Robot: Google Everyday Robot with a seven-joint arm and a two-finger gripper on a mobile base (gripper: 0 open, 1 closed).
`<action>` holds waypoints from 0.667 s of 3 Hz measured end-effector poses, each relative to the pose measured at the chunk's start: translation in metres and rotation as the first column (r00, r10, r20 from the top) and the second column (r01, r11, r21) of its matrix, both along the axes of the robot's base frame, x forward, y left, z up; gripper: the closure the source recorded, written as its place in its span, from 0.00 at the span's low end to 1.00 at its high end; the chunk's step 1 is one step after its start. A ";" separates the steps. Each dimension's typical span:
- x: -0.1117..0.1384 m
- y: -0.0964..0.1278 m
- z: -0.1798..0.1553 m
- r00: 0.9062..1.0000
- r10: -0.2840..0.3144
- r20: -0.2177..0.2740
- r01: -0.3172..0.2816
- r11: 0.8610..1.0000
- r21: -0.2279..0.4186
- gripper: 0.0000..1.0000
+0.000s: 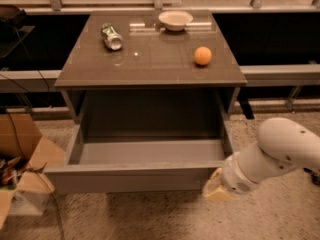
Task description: Close top drawer
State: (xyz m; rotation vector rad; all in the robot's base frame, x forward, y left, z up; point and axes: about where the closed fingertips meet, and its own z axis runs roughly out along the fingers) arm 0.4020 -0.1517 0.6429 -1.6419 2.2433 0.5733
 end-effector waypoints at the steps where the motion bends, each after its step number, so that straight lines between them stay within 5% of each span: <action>1: 0.028 -0.002 -0.013 1.000 -0.001 0.012 0.000 1.000 0.022 1.00; 2: 0.030 0.000 -0.012 1.000 -0.001 0.022 0.000 1.000 0.018 1.00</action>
Offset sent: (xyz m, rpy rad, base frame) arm 0.1783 -0.0027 -0.0454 0.1034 -0.1138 0.0579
